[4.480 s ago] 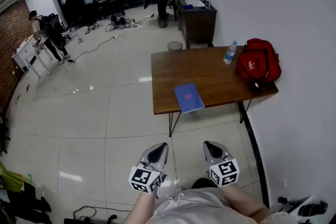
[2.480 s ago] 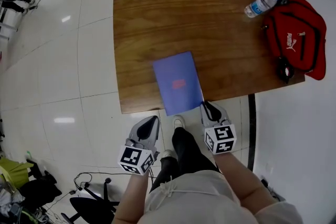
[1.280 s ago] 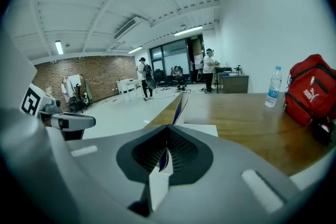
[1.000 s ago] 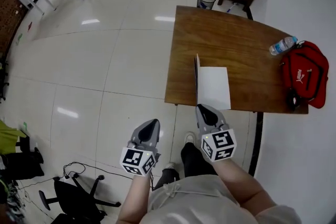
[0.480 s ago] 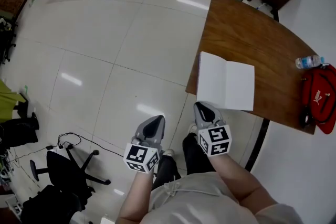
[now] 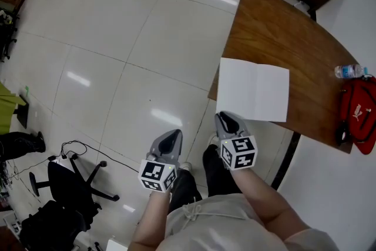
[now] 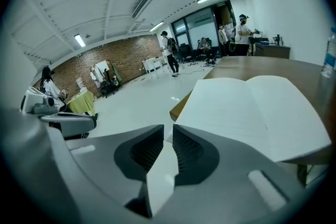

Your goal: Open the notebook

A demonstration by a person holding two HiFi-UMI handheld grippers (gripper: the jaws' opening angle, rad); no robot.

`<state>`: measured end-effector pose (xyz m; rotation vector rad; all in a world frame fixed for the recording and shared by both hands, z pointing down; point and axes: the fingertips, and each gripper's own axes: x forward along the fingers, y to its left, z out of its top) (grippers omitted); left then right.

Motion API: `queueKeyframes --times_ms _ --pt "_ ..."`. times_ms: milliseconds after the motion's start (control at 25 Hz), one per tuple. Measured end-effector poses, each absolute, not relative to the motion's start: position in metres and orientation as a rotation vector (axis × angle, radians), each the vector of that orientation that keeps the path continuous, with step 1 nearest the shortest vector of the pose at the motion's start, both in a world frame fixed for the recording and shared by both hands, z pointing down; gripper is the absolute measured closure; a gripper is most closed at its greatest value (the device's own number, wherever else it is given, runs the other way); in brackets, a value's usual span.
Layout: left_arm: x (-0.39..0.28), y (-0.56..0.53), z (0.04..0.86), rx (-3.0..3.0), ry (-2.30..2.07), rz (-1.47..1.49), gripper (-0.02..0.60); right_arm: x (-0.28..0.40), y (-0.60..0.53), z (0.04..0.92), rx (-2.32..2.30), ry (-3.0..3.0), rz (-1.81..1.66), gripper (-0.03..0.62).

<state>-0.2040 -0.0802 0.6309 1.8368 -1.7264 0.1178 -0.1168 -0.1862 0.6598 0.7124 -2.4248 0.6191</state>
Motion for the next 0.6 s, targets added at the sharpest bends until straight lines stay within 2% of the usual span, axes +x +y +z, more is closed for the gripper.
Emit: queueKeyframes --times_ms 280,480,600 --pt "-0.194 -0.105 0.593 1.968 -1.721 0.129 0.577 -0.086 -0.201 0.616 0.817 -2.502 0.574 0.553" --pt "-0.166 -0.136 0.553 2.115 -1.694 0.136 0.575 -0.027 -0.219 0.581 1.006 -2.491 0.567 0.589" --pt "-0.144 -0.154 0.527 2.209 -1.669 0.136 0.577 0.014 -0.225 0.561 1.126 -2.482 0.547 0.589"
